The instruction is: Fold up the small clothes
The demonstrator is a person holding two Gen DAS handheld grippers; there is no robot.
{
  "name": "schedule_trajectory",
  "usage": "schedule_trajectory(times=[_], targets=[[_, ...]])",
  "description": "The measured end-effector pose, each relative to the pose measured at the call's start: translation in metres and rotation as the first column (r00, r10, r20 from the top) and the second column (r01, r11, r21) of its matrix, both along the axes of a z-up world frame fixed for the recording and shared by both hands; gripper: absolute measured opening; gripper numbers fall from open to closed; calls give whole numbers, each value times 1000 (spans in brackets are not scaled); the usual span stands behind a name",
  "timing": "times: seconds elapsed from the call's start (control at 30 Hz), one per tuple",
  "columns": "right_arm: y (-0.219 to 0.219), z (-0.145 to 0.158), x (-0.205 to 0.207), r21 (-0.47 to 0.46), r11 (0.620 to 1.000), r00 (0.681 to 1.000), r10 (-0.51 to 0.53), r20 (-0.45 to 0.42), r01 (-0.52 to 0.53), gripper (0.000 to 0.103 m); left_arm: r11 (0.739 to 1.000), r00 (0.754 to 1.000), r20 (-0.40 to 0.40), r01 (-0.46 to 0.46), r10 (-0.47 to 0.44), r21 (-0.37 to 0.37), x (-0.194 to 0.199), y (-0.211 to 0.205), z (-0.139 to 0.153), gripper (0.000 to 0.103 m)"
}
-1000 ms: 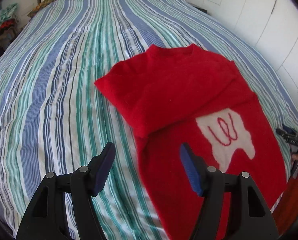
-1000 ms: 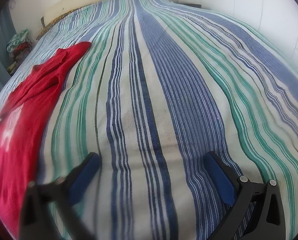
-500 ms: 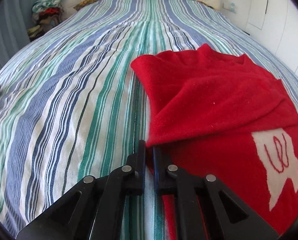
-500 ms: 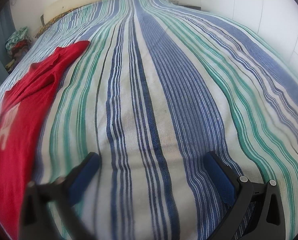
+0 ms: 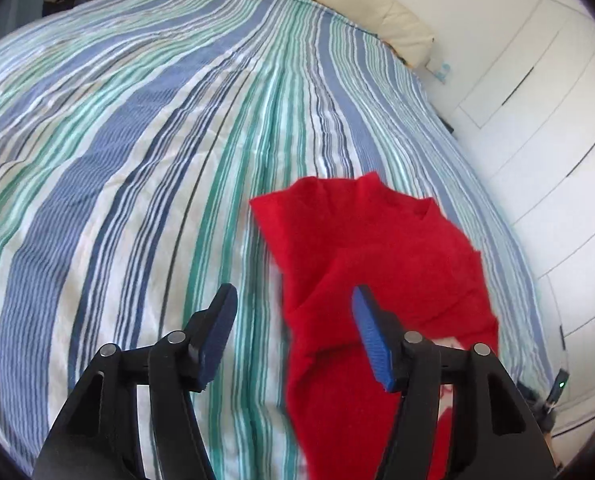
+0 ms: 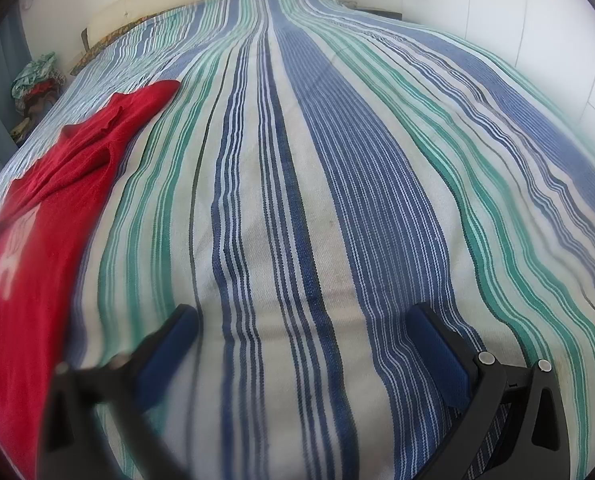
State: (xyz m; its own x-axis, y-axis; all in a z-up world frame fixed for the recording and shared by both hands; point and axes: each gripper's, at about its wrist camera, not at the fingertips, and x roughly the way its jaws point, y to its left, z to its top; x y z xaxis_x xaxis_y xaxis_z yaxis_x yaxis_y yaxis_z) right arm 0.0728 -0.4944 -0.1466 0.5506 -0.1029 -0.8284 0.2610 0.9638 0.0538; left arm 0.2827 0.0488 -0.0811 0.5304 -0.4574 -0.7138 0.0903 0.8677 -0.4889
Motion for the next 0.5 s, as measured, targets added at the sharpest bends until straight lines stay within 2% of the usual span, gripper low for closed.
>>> schedule_trajectory(times=[0.07,0.1,0.13,0.17,0.2,0.23,0.3,0.4,0.47,0.5], targets=[[0,0,0,-3,1000,1000,-1,-1,1,103,998,996,-86,26,-31,-56,37,-8,-14,67],[0,0,0,-4,1000,1000,-1,-1,1,103,997,989,-138,35,-45,-74,52,-12,-25,66],[0,0,0,-5,1000,1000,-1,-1,1,103,997,986,-162,37,-48,-70,63,-17,-33,23],[1,0,0,-6,1000,1000,-1,-2,1,103,998,986,-155,54,-57,-24,71,-23,-35,4],[1,0,0,-7,1000,1000,-2,-2,2,103,996,993,-105,59,-52,64,77,-28,-30,3],[1,0,0,-9,1000,1000,-1,-3,1,103,991,996,-68,60,-52,121,81,-31,-25,3],[1,0,1,-12,1000,1000,-2,-3,2,103,988,995,-83,63,-52,137,89,-31,-26,3],[1,0,1,-10,1000,1000,0,-2,0,103,983,992,-102,86,-70,161,80,-34,-23,19],[1,-1,2,-9,1000,1000,0,-3,0,103,987,994,-84,79,-68,137,60,-28,-17,58],[1,-1,2,-10,1000,1000,-1,-4,0,103,991,997,-51,69,-63,118,46,-24,-13,65]])
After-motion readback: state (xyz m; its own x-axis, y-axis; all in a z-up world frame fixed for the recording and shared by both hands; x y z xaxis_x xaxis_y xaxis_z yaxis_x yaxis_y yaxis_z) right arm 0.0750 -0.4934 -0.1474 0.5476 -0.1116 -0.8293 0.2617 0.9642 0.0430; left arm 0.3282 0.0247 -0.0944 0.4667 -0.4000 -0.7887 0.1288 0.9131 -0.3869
